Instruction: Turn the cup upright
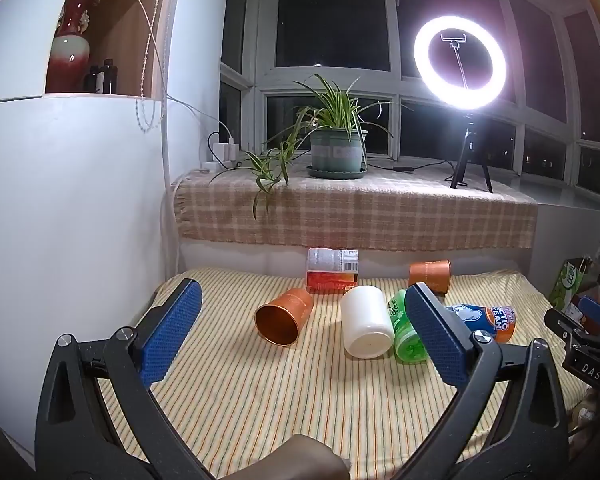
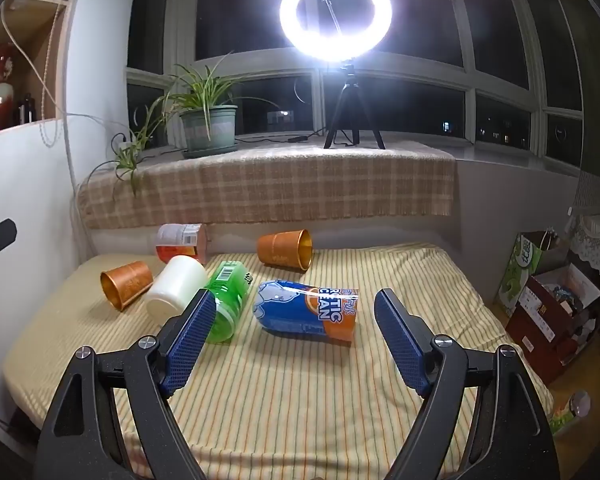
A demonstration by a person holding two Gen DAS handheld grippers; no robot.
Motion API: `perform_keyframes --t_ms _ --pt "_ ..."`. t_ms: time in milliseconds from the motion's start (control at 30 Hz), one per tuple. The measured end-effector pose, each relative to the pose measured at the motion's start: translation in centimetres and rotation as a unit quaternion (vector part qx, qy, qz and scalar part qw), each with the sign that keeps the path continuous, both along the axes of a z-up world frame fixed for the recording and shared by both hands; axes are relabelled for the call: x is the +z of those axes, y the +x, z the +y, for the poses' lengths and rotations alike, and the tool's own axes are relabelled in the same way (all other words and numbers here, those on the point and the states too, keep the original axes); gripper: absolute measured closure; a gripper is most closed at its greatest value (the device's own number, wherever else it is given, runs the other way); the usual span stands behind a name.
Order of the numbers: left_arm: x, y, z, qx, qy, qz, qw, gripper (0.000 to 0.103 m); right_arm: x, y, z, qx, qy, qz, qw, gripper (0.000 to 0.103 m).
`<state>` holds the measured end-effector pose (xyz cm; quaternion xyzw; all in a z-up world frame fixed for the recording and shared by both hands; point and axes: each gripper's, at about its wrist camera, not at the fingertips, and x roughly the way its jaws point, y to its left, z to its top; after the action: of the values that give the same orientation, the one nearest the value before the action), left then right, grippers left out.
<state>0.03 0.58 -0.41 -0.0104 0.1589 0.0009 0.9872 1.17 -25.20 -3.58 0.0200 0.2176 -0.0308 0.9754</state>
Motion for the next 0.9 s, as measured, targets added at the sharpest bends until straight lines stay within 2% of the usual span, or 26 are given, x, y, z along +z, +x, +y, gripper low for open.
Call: perform_keyframes --t_ms 900 --pt "0.49 -0.58 0.64 0.003 -0.002 -0.001 1.0000 0.000 -0.06 0.06 0.17 0.000 0.005 0.000 1.000 0.022"
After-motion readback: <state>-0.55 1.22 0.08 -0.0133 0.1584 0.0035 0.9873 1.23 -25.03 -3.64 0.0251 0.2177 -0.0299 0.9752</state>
